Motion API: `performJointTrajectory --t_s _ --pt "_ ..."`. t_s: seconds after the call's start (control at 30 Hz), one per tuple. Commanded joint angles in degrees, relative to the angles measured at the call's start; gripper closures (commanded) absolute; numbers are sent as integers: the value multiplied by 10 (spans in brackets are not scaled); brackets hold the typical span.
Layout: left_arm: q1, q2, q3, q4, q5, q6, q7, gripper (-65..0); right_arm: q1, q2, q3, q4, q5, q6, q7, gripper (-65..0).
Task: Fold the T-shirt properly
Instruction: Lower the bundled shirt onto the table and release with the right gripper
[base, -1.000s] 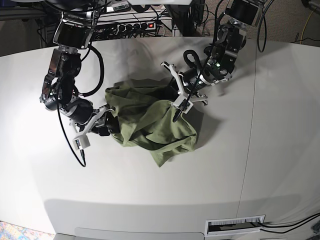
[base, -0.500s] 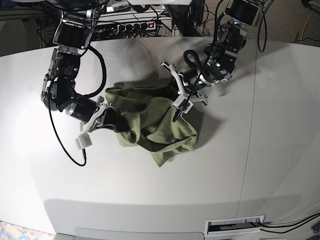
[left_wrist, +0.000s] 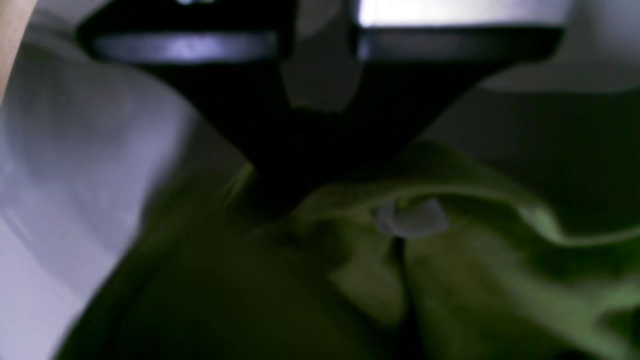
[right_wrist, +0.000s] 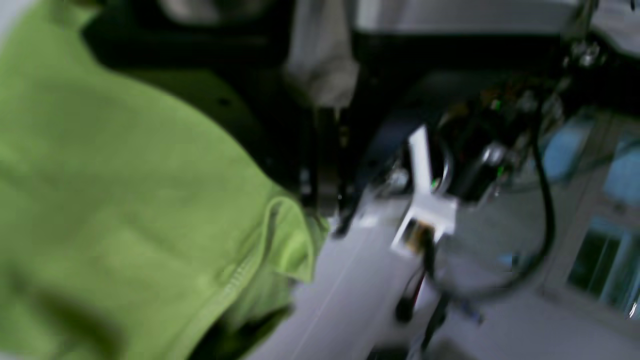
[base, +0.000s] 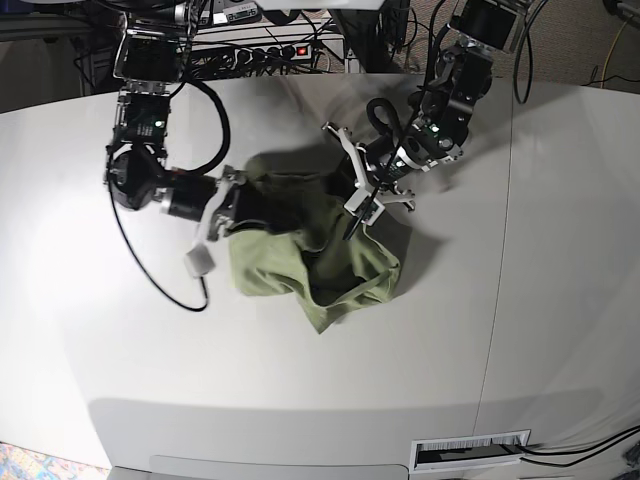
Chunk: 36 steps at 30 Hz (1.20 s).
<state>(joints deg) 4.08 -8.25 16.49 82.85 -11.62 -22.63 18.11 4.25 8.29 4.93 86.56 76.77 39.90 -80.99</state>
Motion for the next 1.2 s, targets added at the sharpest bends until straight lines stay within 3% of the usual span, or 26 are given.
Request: performJointTrajectory --t_s 0.0,0.17,0.27,0.57,0.8,0.97,1.17 --pt "7 -4 4 -7 36 10 59 0 10 3 -17 10 25 1 10 0" --pt "7 -3 3 -7 85 10 59 0 13 3 -93 16 42 1 10 0" --pt "7 -3 3 -3 117 12 69 0 16 3 -106 22 42 1 10 0" --pt "7 -4 3 54 207 66 107 0 17 3 -14 46 42 1 10 0" --pt "7 -4 3 115 212 79 137 0 17 20 21 46 39 1 10 0" --pt "7 -3 4 147 219 100 145 0 17 30 1 46 27 1 10 0" --pt "7 -3 4 153 206 101 145 0 18 30 -58 46 -16 1 10 0"
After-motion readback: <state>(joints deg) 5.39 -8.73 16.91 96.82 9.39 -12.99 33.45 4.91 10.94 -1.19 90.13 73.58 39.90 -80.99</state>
